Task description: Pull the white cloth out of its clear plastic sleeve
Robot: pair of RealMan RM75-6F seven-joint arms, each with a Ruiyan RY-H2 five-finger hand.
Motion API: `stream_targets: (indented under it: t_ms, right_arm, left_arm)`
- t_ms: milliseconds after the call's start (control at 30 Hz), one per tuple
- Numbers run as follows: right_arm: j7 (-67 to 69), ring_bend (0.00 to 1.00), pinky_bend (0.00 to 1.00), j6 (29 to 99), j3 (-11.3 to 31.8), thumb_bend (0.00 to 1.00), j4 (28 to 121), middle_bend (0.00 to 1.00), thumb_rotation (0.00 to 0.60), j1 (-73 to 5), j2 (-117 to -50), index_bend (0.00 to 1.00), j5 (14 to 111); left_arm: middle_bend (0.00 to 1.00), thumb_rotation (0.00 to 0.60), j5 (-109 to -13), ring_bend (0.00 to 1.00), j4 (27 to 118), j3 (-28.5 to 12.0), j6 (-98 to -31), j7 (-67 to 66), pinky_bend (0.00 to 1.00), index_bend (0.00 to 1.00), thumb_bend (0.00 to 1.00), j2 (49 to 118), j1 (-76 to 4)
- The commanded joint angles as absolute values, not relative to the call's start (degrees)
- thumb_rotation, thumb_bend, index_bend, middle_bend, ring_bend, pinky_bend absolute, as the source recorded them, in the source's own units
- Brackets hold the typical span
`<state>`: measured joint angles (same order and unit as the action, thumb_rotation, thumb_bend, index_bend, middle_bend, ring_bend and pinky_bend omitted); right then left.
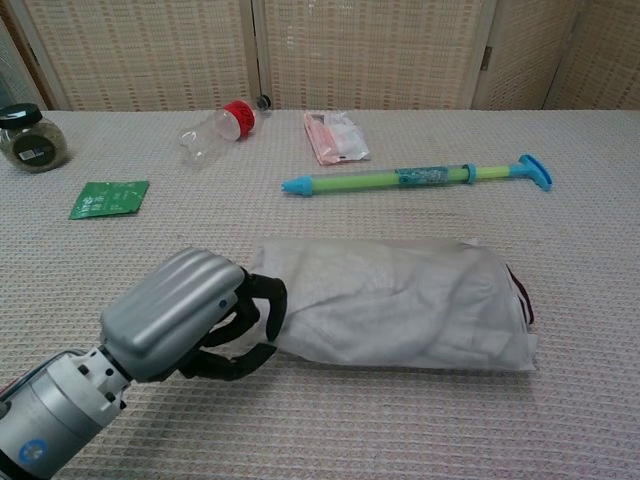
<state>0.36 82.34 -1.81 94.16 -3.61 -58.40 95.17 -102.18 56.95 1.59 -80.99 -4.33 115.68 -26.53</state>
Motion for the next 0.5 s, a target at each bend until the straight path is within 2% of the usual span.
stream_targets:
  t_ms: [33,100,200,333,500]
  right_arm:
    - [-0.4,0.0,0.0,78.5,-1.2,0.17,90.1,0.0,0.6,-7.1,-63.3,0.11,97.0]
    - [-0.3,0.0,0.0,76.4,-0.6,0.17,88.3,0.0,0.6,-9.0,-65.6,0.2,96.8]
    - [0.4,0.0,0.0,72.4,0.6,0.19,85.7,0.0,0.6,-12.0,-69.5,0.28,95.4]
    - [1.2,0.0,0.0,67.4,1.5,0.2,83.6,0.0,0.6,-15.1,-73.2,0.33,92.9]
    - [2.1,0.0,0.0,65.2,2.7,0.21,80.9,0.0,0.6,-17.7,-77.9,0.35,91.3]
  left_arm:
    - [1.0,0.6,-102.0,1.0,58.0,1.6,-80.9,-4.9,1.0,0.74,0.58,114.9,-26.8]
    - [1.0,0.6,-102.0,1.0,58.8,1.6,-80.9,-5.5,1.0,0.74,0.58,114.5,-26.9]
    - [1.0,0.6,-102.0,1.0,60.0,1.5,-80.7,-6.5,1.0,0.74,0.58,113.9,-27.2]
    - [1.0,0.6,-101.7,1.0,61.0,1.4,-80.5,-7.5,1.0,0.74,0.58,113.1,-27.4]
    - [1.0,0.6,-101.4,1.0,61.8,1.2,-80.4,-8.1,1.0,0.74,0.58,112.5,-27.6]
